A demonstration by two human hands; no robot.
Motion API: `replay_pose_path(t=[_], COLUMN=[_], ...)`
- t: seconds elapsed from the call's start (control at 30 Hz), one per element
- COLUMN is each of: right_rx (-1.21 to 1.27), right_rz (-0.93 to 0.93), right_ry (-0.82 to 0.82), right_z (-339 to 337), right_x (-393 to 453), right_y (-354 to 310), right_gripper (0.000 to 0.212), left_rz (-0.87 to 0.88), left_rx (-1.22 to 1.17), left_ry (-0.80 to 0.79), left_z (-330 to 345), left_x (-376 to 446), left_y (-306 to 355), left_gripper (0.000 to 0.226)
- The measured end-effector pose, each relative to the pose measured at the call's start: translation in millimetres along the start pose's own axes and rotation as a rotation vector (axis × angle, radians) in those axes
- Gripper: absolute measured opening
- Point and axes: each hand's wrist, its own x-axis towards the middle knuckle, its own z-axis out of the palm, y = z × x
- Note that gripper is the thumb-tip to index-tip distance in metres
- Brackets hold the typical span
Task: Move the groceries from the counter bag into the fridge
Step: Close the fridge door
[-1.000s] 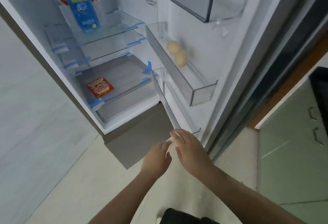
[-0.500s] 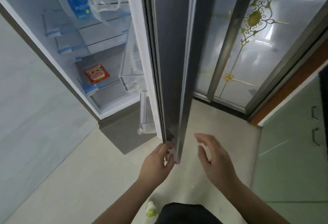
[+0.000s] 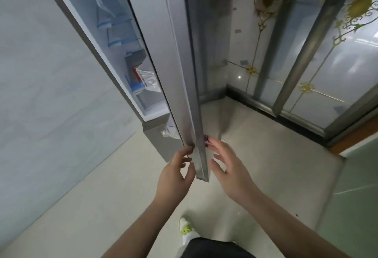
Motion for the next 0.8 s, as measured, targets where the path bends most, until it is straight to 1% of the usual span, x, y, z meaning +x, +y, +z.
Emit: replay_pose_path(t=[0.23,0.37,0.5,0.6,0.8], right_rx=[0.127,0.131,0.097,0.089,0.166], right_rz=[0.052,0.069,0.061,0.036,0.004], right_ry=[-0.124,-0.195,-0.257,-0.267,-0.261], right_z=[30,48,67,80,111], right_x=[35,61,92,119,165], right_y=[-20,-33,-48,-62,-89], right_gripper=[0.052,0.046,0.045,0.045,0.047], left_rz=[0.007,-0.056,-0.065,-0.051,-0.023], left_rx=[-0.082,-0.138,-0.119,-0.093,-0.124], left_ry=[0.131,0.188,0.286,0.381,0.451], left_z=[-34,-57,-82,-105,-151], left_x=[16,33,54,73,115], left_y=[-7,-22,-33,-43,-51], left_gripper=[0.038,0.036,0.035,0.034,0.037])
